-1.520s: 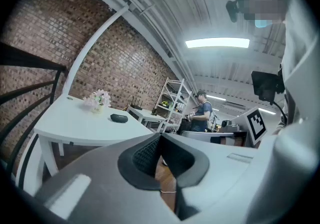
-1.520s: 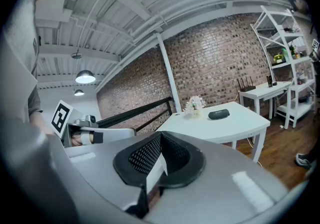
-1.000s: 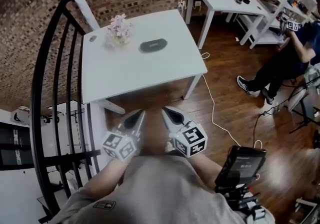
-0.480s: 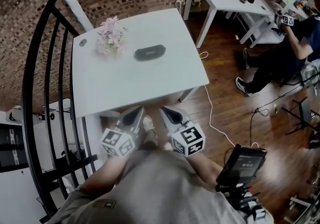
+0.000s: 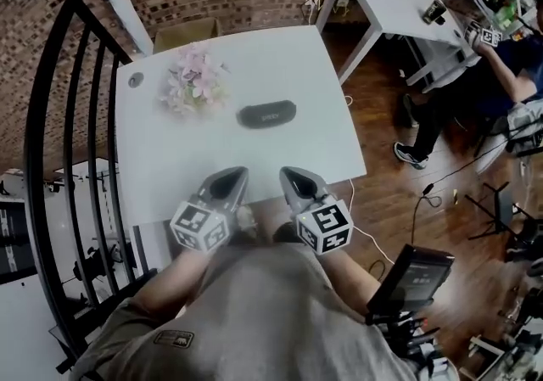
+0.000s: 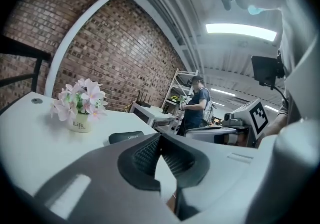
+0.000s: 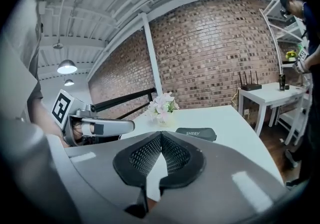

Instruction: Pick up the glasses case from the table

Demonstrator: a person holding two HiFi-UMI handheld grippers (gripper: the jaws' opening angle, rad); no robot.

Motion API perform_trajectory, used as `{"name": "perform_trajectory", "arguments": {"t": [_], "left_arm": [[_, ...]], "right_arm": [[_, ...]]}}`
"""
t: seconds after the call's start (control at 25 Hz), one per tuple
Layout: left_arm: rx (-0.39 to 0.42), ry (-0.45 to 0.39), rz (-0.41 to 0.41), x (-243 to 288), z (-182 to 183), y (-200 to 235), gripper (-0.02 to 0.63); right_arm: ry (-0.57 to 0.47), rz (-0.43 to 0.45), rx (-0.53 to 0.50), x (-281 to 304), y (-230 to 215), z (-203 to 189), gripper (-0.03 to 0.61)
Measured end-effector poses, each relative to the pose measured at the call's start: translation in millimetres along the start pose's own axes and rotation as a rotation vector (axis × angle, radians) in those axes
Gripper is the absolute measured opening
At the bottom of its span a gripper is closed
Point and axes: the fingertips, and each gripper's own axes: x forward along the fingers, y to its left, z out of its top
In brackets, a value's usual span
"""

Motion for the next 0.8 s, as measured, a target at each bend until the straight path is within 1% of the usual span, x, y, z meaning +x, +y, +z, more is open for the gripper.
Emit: {"name": "perform_trajectory", "arguments": {"t": [0.16, 0.36, 0.48, 0.56, 0.6, 0.72, 0.8], "left_arm": [[0.008, 0.035, 0.021, 10, -2, 22, 0.002], [0.069, 0.08, 0.061, 35, -4, 47, 0.002], [0.108, 0.114, 0.086, 52, -9, 61, 0.002], [0.133, 0.142, 0.091, 63, -14, 67, 0.003], [0.143, 0.159, 0.09, 70, -16, 70, 0.008], [0.178, 0.226, 0.082, 92, -29, 81, 0.151], [0.215, 0.27, 0.083, 106, -38, 88, 0.194]], "right_arm": [[0.031, -0.001, -0.032, 20, -13, 1, 0.011], [0.064, 0.016, -0.076, 41, -49, 2, 0.012], [0.095, 0.068, -0.117, 56, -65, -2, 0.055], [0.133, 0.114, -0.159, 66, -74, -6, 0.099], [0.152, 0.136, -0.178, 71, -78, -8, 0.131], [0.184, 0.186, -0.225, 90, -93, -8, 0.202], [0.205, 0.21, -0.265, 103, -103, -8, 0.24]]}}
